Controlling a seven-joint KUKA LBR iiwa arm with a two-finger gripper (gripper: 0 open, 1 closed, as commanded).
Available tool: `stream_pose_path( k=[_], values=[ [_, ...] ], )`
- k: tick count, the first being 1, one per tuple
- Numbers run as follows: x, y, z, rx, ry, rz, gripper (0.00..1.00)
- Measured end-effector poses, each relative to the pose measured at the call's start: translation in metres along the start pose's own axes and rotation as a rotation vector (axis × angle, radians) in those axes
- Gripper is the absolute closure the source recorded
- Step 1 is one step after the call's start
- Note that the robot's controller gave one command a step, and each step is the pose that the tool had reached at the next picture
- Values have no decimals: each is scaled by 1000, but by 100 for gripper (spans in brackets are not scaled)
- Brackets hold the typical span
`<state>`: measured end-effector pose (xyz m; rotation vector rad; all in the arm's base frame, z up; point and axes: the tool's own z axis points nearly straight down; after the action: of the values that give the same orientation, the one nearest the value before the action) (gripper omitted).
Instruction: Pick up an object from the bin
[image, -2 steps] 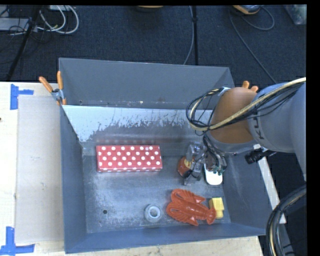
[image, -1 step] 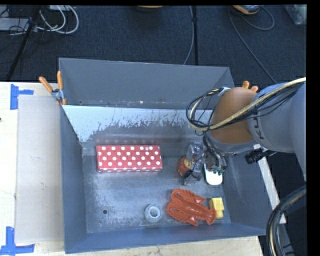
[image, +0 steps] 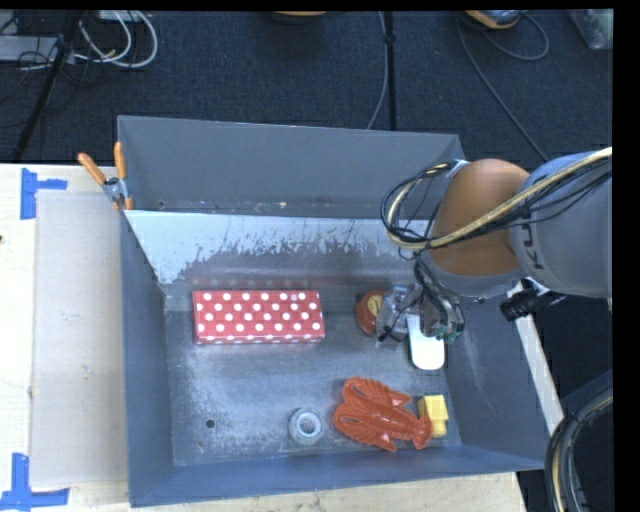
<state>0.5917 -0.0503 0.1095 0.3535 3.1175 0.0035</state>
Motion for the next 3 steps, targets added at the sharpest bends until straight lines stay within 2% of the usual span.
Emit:
stream_pose_path(
  k=[1,2,3],
  values=[
    [-11,9,-145,-2,-14,40,0],
    [-13,10,-153,-3,-20,42,0],
    [-8,7,-136,-3,-24,-28,0]
  ],
)
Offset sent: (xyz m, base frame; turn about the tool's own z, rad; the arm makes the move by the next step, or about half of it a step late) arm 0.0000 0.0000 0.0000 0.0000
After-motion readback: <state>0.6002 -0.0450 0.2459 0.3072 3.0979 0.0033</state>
